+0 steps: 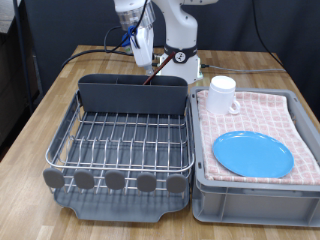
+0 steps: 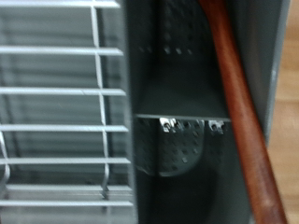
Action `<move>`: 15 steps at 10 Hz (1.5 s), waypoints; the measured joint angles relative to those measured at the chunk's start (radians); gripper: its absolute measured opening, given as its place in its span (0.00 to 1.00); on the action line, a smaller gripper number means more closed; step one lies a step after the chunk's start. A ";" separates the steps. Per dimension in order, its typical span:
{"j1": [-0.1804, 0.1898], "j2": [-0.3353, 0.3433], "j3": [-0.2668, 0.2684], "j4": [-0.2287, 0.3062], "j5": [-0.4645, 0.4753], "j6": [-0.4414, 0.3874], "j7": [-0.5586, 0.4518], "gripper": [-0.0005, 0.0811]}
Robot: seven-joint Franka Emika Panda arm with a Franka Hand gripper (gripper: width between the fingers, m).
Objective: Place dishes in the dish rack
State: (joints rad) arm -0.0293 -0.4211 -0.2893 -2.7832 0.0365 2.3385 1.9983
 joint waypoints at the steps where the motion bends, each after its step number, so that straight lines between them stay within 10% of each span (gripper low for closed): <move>1: -0.024 -0.022 0.069 0.000 -0.087 0.001 0.101 0.98; 4: -0.042 -0.111 0.214 0.003 -0.191 -0.025 0.247 0.99; 8: 0.035 -0.182 0.277 0.084 -0.154 -0.191 0.243 0.99; 15: 0.178 -0.050 0.323 0.266 -0.079 -0.199 0.155 0.99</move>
State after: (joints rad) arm 0.1484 -0.4710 0.0339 -2.5168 -0.0426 2.1395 2.1532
